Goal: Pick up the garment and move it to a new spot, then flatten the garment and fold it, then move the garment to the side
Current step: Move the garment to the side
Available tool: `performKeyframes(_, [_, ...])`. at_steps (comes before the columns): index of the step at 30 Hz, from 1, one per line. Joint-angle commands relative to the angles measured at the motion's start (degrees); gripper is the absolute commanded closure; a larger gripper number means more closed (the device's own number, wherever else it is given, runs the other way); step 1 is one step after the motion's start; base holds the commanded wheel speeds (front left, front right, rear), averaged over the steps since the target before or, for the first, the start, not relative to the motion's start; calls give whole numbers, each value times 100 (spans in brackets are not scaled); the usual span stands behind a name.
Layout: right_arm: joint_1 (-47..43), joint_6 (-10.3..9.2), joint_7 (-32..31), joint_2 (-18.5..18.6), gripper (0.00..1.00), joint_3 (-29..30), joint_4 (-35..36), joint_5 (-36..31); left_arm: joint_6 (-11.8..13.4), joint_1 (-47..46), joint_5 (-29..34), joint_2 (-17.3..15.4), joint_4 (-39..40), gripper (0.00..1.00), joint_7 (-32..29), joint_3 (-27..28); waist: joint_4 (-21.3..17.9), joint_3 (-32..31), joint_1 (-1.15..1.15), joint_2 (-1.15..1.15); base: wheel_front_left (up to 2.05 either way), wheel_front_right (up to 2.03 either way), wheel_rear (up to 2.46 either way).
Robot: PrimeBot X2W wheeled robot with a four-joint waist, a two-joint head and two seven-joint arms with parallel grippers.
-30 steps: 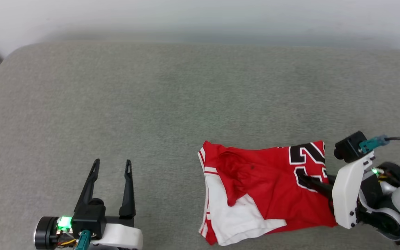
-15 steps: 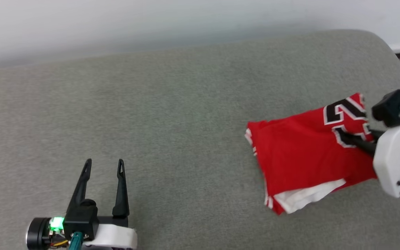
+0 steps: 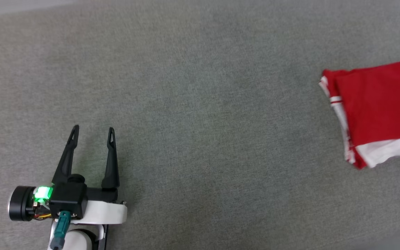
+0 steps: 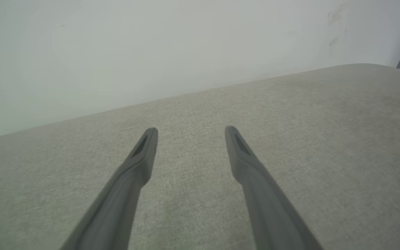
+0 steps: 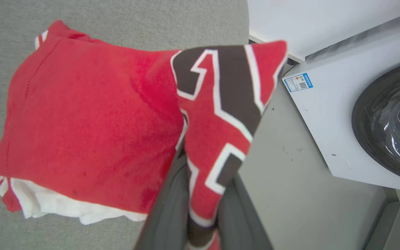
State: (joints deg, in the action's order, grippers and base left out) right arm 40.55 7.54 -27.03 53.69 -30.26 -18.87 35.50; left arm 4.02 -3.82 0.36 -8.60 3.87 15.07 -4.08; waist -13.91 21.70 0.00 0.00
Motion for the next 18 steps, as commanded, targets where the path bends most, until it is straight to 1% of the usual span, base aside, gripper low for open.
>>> performKeyframes(1, [190, -10, 97, -75, 100, 215, -297, -151, -11, -150, 22, -64, 65, 0, 12, 14, -49, 373, 0, 0, 0, 0, 0])
performKeyframes(8, [501, -10, 336, -428, 100, 941, -1224, -597, 30, -361, -9, -197, 204, 0, 12, 89, -37, 803, 0, 0, 0, 0, 0])
performKeyframes(9, [536, -10, 483, -616, 100, 1117, -1522, -877, 40, -397, -20, -218, 232, 0, 12, 84, -10, 860, 0, 0, 0, 0, 0])
performKeyframes(12, [447, -10, 397, -817, 100, 1248, -1839, -936, 63, -409, -37, -197, 207, 0, 12, 67, 29, 819, 0, 0, 0, 0, 0])
performKeyframes(13, [430, -10, 390, -855, 66, 1286, -1922, -983, 75, -393, -43, -178, 188, 0, 12, 56, 46, 772, 0, 0, 0, 0, 0])
performKeyframes(14, [428, -10, 450, -853, 0, 1317, -1975, -1096, 90, -371, -43, -158, 168, 0, 12, 46, 73, 719, 0, 0, 0, 0, 0])
performKeyframes(18, [529, -10, 738, -923, 0, 1551, -2193, -1634, 140, -232, -63, -88, 104, 0, 12, 25, 190, 378, 0, 0, 0, 0, 0])
